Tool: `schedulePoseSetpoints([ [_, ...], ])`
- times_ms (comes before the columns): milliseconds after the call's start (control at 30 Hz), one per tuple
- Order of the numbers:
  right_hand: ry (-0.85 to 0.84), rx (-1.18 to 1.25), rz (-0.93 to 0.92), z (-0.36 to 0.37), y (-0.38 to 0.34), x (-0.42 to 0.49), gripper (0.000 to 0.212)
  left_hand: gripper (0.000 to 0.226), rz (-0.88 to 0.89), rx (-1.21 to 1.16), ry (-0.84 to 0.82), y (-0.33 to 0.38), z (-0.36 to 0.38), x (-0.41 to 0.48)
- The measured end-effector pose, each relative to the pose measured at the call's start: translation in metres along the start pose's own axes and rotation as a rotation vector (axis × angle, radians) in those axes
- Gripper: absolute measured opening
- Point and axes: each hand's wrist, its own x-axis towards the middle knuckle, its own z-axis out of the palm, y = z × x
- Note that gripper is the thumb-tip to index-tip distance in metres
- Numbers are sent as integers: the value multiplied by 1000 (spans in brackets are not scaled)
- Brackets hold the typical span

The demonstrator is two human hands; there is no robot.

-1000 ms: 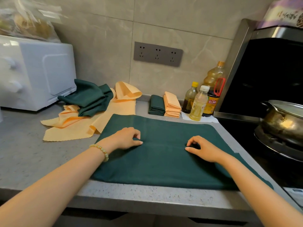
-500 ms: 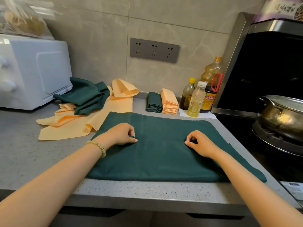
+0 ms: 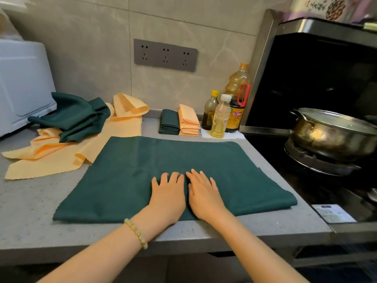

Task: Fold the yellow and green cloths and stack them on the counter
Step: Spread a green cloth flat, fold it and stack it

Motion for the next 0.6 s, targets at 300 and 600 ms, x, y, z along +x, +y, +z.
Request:
schedulePoseSetpoints([
  [300, 1, -109, 107, -18, 62, -21, 55, 66, 43, -115, -53, -12, 6, -4],
  [600, -8, -129, 314, -55, 153, -43, 59, 82, 38, -97, -96, -12, 5, -5],
])
